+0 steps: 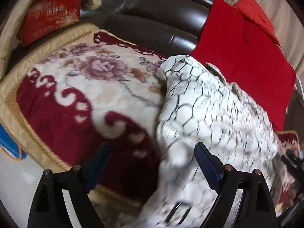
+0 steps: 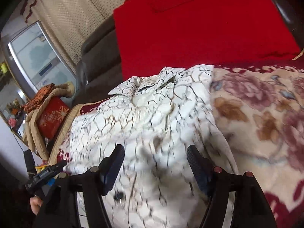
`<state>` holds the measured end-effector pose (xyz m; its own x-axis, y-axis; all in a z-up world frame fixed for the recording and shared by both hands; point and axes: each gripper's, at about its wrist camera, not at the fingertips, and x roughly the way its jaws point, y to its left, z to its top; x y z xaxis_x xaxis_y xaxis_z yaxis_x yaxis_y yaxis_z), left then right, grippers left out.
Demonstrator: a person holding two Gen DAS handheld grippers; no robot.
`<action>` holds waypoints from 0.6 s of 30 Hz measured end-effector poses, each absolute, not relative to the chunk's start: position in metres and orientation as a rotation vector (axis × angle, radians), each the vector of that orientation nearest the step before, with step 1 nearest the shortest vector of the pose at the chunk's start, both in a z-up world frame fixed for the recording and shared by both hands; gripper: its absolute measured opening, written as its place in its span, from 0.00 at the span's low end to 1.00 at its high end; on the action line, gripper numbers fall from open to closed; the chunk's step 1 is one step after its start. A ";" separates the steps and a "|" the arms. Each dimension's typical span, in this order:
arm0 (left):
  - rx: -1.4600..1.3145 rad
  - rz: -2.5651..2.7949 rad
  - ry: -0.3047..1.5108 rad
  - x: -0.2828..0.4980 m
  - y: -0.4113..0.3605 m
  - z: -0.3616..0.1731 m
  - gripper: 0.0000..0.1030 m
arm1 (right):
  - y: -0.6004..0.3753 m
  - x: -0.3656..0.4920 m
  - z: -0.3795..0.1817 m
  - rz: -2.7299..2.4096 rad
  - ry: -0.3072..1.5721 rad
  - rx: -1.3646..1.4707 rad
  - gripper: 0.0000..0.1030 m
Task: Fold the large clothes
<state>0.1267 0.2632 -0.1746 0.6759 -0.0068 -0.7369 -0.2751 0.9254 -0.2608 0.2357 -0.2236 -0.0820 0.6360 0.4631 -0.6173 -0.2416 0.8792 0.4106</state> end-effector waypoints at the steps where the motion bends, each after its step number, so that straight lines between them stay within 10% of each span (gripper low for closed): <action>1: -0.313 0.170 0.802 0.115 0.262 -0.172 0.87 | -0.229 0.223 -0.080 0.417 0.779 0.308 0.70; 8: -0.175 0.203 0.639 0.040 0.247 -0.154 0.95 | -0.238 0.145 -0.064 0.462 0.704 0.243 0.70; 18: -0.153 0.306 0.852 0.023 0.236 -0.204 0.97 | -0.276 0.074 -0.095 0.363 0.876 0.250 0.70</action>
